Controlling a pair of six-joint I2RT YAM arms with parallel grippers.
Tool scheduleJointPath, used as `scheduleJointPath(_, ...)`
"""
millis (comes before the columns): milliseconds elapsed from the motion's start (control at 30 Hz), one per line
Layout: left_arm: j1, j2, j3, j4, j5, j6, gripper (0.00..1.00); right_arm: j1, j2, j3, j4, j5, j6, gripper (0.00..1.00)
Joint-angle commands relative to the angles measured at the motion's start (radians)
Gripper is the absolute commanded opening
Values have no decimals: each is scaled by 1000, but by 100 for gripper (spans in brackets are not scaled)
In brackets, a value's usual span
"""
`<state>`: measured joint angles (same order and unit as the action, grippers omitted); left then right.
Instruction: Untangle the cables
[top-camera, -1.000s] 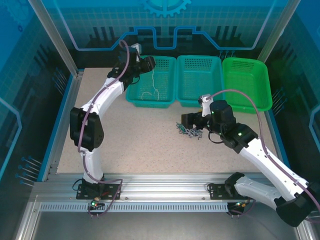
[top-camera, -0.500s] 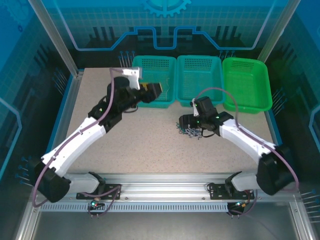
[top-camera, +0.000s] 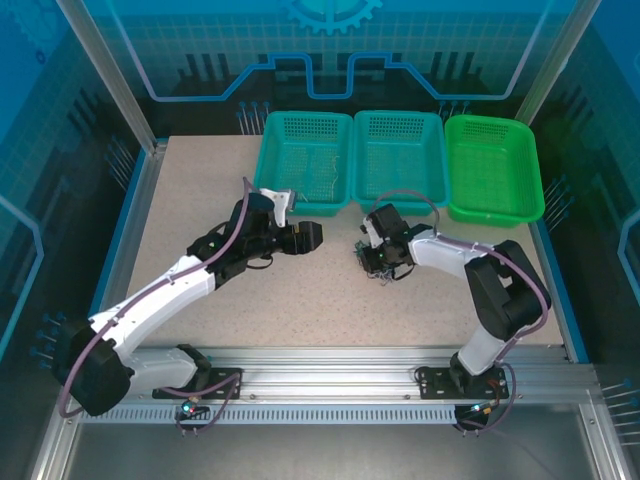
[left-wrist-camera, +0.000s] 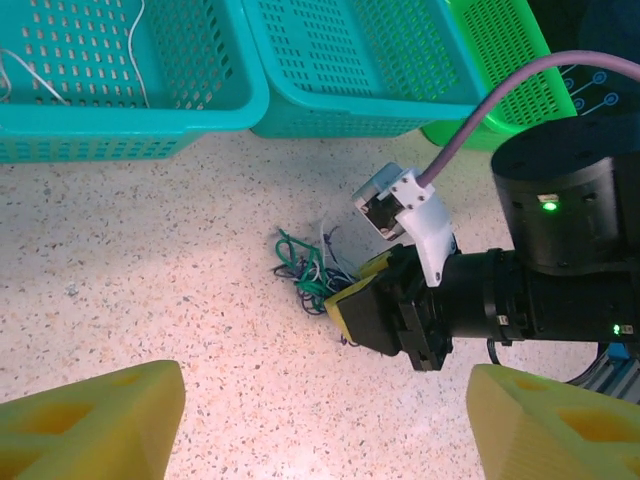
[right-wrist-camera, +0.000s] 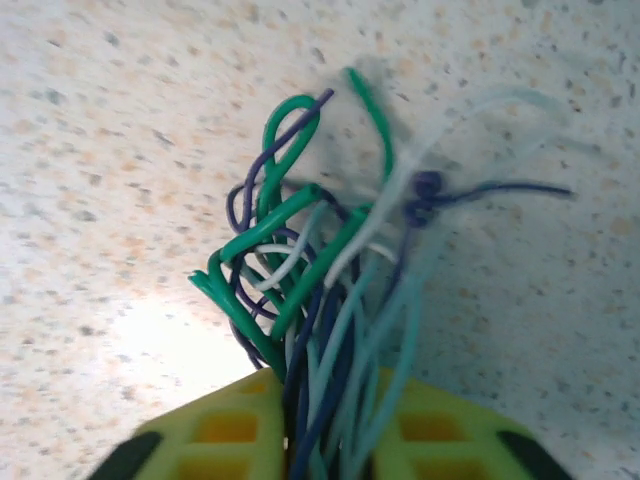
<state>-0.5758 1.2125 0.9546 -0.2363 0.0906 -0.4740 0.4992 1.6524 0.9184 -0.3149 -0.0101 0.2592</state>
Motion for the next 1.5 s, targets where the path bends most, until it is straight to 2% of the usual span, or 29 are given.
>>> scheduleJointPath(0,21,12,84,-99,-37,-37,79,28,-119,-33,95,-127,-97,11)
scheduleJointPath(67,47,23,128,-176,-57,-48,81,70,-212,-96,150,-189,-176,11)
scheduleJointPath(200,107,-1,169,-267,-26,-32,83,187,-344,-139,207,-159,-295,9)
scheduleJointPath(433,125,17,235,-427,75,89,83,283,-377,-126,260,-172,-372,6)
scheduleJointPath(533,121,59,224,-421,178,83,77,327,-342,-79,225,-150,-410,5)
scheduleJointPath(667,108,97,171,-310,284,29,67,354,-306,-45,207,-125,-420,4)
scheduleJointPath(867,103,161,157,-278,276,-31,43,363,-295,-15,209,-97,-422,4)
scheduleJointPath(1000,103,177,148,-245,321,-52,36,363,-296,-18,212,-59,-417,4)
scheduleJointPath(1167,103,176,156,-272,262,-53,7,363,-287,-13,216,-28,-400,5)
scheduleJointPath(1233,106,162,161,-287,216,-51,1,362,-285,-19,225,-2,-390,5)
scheduleJointPath(1400,134,103,164,-316,109,-40,1,350,-293,-63,251,26,-361,5)
scheduleJointPath(1433,143,90,161,-316,94,-41,8,347,-293,-70,256,24,-355,5)
scheduleJointPath(1467,153,80,155,-311,87,-45,10,343,-297,-79,261,18,-348,5)
